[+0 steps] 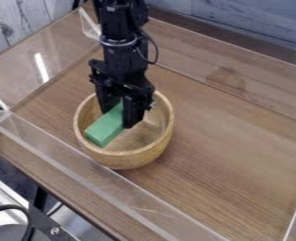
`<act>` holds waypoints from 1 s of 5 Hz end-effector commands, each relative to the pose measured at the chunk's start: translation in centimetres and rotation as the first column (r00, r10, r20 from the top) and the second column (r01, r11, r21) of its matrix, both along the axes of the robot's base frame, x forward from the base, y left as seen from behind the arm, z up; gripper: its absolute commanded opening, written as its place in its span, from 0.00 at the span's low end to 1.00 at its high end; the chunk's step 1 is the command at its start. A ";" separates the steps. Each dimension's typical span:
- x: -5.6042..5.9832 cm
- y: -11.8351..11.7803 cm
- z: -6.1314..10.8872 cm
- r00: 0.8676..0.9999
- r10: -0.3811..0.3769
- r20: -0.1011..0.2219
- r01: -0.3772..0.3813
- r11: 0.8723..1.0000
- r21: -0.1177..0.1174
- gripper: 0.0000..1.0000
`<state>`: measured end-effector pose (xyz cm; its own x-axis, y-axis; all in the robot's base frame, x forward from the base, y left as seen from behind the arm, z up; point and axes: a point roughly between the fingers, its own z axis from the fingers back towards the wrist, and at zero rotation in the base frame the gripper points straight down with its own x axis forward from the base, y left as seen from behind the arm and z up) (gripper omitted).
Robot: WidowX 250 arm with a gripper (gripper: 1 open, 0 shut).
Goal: Put the green block in the brown bowl
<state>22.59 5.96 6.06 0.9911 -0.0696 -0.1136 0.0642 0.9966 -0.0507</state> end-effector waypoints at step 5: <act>0.9 0.7 2.2 0.999 0.024 0.036 -0.024 1.000 0.005 1.00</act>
<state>22.50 6.12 6.65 0.9873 -0.0576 -0.1481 0.0481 0.9966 -0.0669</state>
